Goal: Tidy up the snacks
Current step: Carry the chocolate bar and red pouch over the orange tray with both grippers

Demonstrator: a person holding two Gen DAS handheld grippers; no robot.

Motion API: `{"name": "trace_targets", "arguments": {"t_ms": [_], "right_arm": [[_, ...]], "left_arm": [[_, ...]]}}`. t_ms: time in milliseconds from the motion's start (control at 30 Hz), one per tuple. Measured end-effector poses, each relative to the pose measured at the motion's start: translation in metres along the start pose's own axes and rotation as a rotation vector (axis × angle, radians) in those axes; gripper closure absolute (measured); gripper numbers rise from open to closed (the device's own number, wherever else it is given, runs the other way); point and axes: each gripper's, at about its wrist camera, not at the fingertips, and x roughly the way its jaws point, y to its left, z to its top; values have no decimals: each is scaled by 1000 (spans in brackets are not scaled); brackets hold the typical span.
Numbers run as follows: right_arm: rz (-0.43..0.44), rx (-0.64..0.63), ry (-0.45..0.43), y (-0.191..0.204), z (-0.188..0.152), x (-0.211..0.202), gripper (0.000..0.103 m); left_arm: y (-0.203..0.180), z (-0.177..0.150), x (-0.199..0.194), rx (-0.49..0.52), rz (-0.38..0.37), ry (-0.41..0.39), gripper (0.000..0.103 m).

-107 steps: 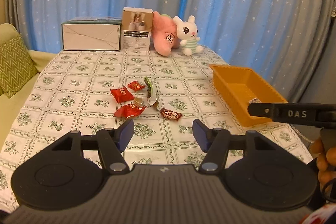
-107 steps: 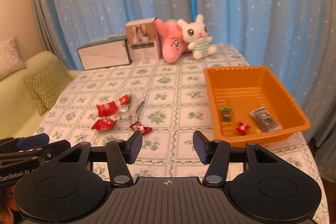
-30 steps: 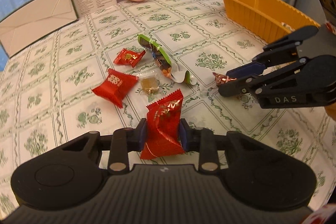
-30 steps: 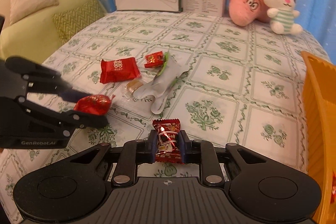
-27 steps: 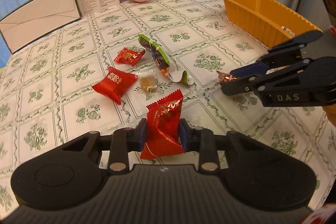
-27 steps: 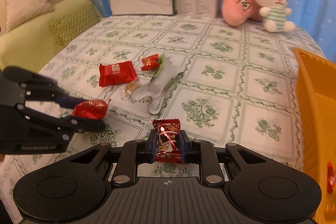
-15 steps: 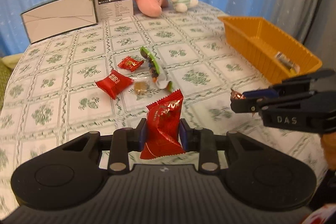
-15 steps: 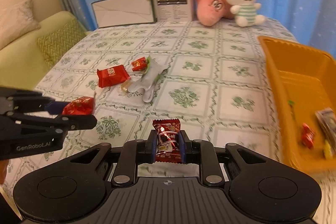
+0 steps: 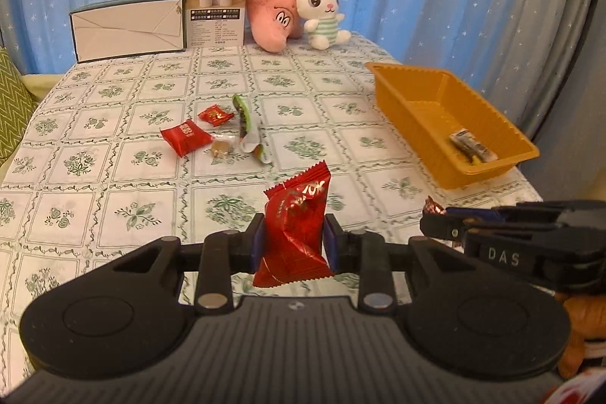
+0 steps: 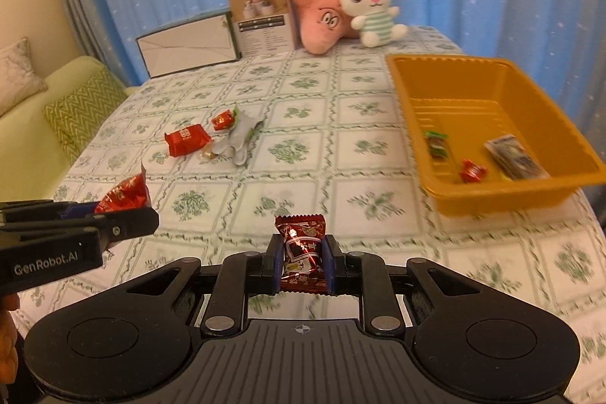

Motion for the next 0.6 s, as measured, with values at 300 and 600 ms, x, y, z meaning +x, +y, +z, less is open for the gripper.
{"name": "trace_targets", "arguments": {"t_ms": [300,600], "right_arm": [[-38,17,-54,-8,-7,-41,81],[-57,33,-89,-15,-7,-64,81]], "left_arm": [[-29,0,-17,26,-25,-21,75],[-46,3,-30,48,-39,-40,75]]}}
